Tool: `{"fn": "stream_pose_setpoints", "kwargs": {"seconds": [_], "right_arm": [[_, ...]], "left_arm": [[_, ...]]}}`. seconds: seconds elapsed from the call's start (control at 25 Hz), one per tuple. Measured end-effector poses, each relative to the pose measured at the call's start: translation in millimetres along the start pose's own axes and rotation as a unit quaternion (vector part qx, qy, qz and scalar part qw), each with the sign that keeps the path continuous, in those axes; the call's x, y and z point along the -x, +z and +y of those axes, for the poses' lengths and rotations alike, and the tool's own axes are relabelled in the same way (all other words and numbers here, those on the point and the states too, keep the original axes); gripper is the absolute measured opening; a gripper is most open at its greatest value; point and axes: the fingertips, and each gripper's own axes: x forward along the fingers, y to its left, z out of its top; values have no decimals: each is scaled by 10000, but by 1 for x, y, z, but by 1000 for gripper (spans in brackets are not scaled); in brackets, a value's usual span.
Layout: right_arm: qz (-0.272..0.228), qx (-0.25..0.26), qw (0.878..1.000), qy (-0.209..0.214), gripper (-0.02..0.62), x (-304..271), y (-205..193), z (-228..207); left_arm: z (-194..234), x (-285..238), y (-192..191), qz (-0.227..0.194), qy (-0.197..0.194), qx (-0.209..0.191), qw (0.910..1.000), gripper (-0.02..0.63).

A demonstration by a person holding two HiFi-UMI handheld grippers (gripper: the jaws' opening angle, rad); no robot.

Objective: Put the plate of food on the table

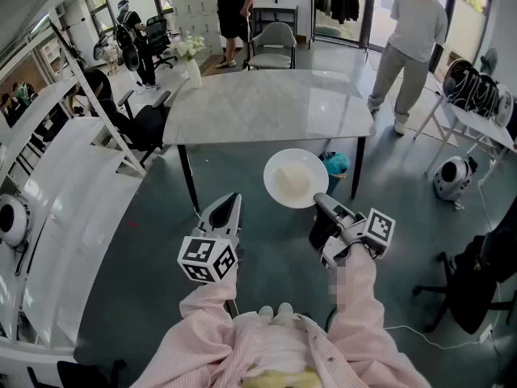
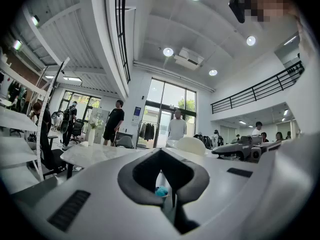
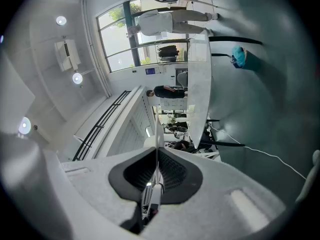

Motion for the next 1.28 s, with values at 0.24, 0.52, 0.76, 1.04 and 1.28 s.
{"fn": "stream_pose_setpoints", "kwargs": {"seconds": [0.24, 0.52, 0.76, 1.04, 1.28], "right_arm": [[-3, -6, 10000, -58, 17, 0, 3, -4], [15, -68, 9999, -112, 17, -1, 15, -9], [88, -70, 9998, -180, 17, 0, 34, -17], [318, -43, 9993, -201, 17, -23, 40, -27], [445, -123, 9989, -90, 18, -60, 46, -33]], "left_arm": [[-1, -2, -2, 6, 16, -22, 10000, -8], [-6, -13, -7, 79, 59, -72, 9999, -8], [-13, -23, -17, 133, 152, -80, 9998, -8], [0, -26, -32, 210, 347, -10, 9992, -8], [31, -40, -30, 226, 533, 7, 9983, -8]]}}
